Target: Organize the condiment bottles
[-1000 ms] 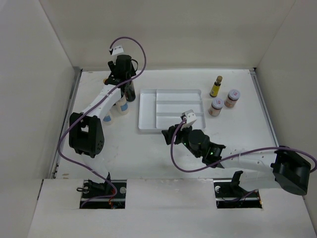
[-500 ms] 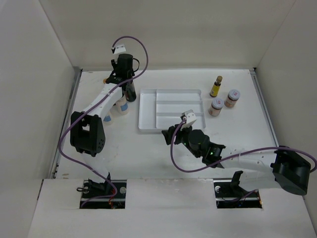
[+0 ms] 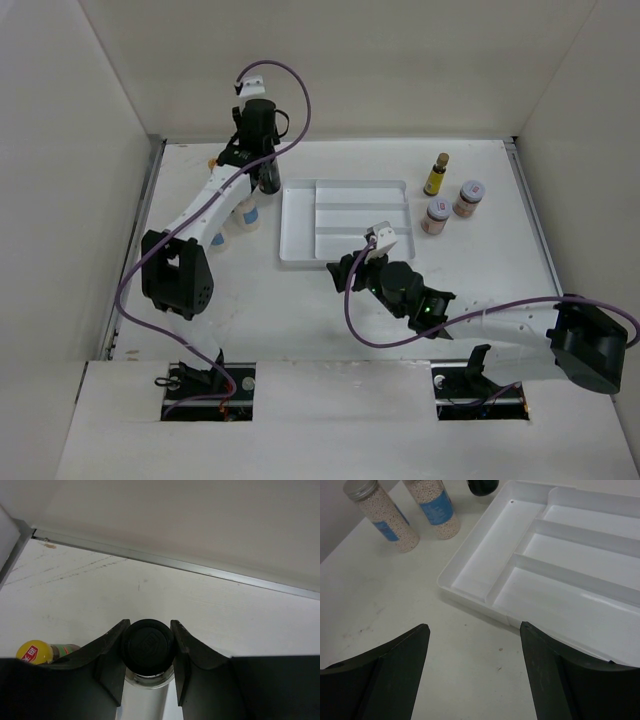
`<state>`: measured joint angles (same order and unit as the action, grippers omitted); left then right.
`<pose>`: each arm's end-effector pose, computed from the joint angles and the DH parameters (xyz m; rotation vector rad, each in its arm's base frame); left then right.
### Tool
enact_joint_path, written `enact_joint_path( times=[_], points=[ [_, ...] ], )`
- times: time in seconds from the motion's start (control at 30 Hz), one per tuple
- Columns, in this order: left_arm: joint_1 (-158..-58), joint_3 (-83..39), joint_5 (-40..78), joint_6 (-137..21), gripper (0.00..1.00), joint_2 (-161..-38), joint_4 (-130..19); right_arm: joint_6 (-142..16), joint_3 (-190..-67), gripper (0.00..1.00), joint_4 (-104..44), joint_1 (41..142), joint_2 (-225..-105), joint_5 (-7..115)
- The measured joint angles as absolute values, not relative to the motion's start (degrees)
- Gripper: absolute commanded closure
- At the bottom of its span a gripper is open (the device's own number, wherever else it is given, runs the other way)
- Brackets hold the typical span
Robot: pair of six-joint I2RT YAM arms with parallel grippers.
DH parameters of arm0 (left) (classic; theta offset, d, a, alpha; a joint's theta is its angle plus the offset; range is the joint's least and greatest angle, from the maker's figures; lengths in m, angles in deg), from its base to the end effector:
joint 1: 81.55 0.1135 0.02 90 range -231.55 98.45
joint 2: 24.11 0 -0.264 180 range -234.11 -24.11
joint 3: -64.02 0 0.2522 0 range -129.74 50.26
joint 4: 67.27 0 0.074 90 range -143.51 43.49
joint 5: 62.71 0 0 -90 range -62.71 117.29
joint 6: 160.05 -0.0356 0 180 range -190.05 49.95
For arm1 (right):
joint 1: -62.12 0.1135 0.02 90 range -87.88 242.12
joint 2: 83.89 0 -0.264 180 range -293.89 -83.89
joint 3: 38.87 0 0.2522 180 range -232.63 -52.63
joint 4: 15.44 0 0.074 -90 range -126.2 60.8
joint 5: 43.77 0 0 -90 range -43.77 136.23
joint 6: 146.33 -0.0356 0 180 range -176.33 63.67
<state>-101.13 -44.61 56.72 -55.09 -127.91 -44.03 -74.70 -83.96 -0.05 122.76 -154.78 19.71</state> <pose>0.4147 -0.1289 0.3580 -0.2707 1.8301 0.0667 0.1437 0.2229 0.2341 -0.3086 1.7450 0.6053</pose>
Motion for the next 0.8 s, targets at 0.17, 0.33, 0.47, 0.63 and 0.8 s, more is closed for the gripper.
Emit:
enact_joint_path(
  times=[0.17,0.33,0.47,0.63,0.8],
  points=[
    [-103.86,-44.61,56.41,-55.53,0.87,-126.14,-44.01,-74.75,-83.52,0.20,-0.03,122.13,-154.17,19.71],
    [-106.44,-45.18,55.73,-55.53,0.87,-125.34,-44.30,-74.75,-83.52,0.20,-0.03,121.41,-153.67,19.68],
    [-107.64,-45.38,55.01,-55.53,0.87,-125.36,-44.30,-74.75,-83.52,0.20,-0.01,121.32,-153.53,19.68],
    [-107.99,-45.62,54.40,-55.55,0.87,-126.19,-44.49,-74.75,-82.56,0.19,-0.01,121.06,-152.53,19.71],
    [-108.58,-45.68,54.40,-55.57,0.86,-128.83,-45.59,-74.75,-82.37,0.19,-0.01,120.44,-151.81,19.68]
  ],
)
